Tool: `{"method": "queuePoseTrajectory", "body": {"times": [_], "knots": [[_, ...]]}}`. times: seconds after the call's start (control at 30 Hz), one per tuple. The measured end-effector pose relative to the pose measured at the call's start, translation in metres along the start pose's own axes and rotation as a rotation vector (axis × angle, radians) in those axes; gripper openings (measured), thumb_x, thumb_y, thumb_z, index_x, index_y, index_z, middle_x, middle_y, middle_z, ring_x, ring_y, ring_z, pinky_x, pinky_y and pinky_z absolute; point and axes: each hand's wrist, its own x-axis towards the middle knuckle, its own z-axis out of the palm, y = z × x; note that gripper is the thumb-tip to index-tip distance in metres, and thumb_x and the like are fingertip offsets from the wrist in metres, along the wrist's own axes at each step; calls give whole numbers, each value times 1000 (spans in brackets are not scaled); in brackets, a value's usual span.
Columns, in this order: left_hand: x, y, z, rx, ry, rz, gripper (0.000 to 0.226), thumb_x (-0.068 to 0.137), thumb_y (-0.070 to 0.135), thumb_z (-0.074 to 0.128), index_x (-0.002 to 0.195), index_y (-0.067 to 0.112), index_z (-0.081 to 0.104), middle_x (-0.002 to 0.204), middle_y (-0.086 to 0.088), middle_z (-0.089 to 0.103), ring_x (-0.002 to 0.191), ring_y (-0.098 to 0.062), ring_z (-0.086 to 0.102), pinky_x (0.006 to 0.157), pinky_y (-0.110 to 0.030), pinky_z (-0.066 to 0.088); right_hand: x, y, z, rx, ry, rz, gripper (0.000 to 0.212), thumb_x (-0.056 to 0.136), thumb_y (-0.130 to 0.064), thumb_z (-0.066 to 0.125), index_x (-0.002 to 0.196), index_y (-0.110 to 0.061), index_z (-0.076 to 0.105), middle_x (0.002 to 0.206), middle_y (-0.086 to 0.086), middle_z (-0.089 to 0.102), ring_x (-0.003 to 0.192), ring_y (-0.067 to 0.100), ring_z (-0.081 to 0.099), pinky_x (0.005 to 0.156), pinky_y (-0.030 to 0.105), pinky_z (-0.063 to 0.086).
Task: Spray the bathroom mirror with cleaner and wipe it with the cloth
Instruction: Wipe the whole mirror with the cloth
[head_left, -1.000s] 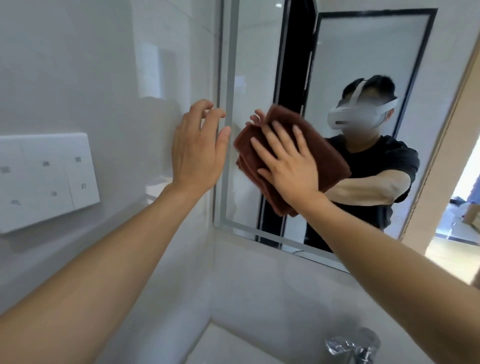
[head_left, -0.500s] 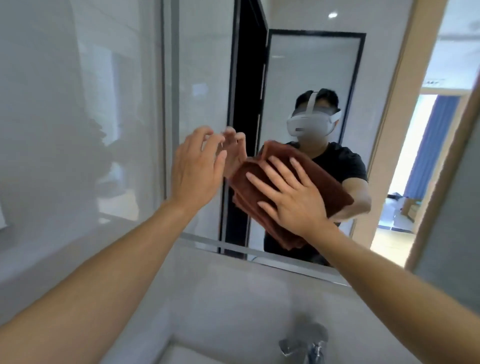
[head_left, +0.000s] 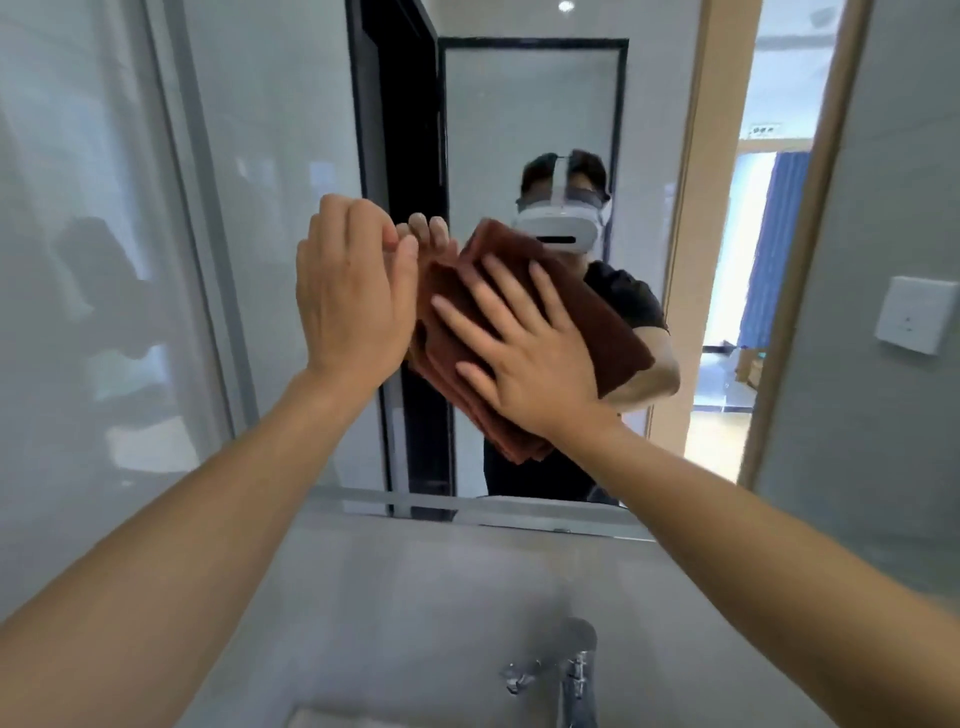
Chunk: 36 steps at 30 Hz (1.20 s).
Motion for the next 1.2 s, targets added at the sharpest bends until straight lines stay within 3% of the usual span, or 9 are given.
{"method": "queuePoseTrajectory", "body": {"times": [0.2,0.37,0.5,0.63,0.73,0.83,0.93,1.07,1.2], "knots": [[-54,2,6,7,-124,13,16,95,23,51,88,9,48,92,-9,49,80,-26,47,72,-39,39,-109,-68,30,56,-187,-174,65,100,-45,44,158,-27,20,161,5,26,152,25,9,124,46,-3],[-57,22,12,7,-166,40,15,93,22,52,87,9,48,91,-8,48,79,-24,46,74,-30,32,-126,-29,15,23,-198,-185,65,101,-48,43,158,-30,18,161,3,26,152,24,10,125,46,0],[-21,45,14,-45,-84,19,14,93,24,50,87,12,46,91,-6,47,79,-20,42,74,-30,33,-96,62,-26,-64,-111,-55,62,101,-55,38,157,-35,22,161,3,29,152,24,16,124,47,8],[23,69,14,-114,17,-30,12,94,22,49,89,12,46,94,-6,47,79,-15,38,76,-28,31,-15,162,-73,-204,19,204,60,101,-57,33,156,-37,22,164,4,24,153,25,17,123,50,13],[46,74,12,-120,64,-19,14,95,22,48,92,8,49,98,-11,50,80,-19,42,75,-29,32,36,193,-91,-222,68,392,59,101,-57,28,156,-37,20,165,3,20,153,25,15,123,51,13],[52,71,9,-131,76,-13,16,95,21,46,94,6,50,101,-12,51,82,-21,45,74,-31,35,50,181,-86,-227,105,453,61,101,-57,27,156,-33,23,165,4,20,153,27,15,122,53,13],[43,67,11,-146,63,-31,17,95,20,45,94,4,51,101,-12,51,84,-22,47,73,-34,39,27,144,-67,-199,107,349,59,99,-54,34,152,-27,36,164,7,22,153,28,16,122,53,12],[13,74,22,-182,21,-40,14,95,18,46,92,5,49,97,-9,47,83,-21,44,72,-36,39,-41,72,-29,-81,24,157,63,100,-53,36,157,-31,22,166,6,17,154,27,9,123,52,8],[-26,89,37,-179,-87,14,12,96,17,48,91,7,48,98,-12,50,85,-28,49,74,-46,44,-120,25,-5,-3,-69,109,62,102,-52,37,158,-33,18,164,3,21,154,24,10,123,50,6]]}}
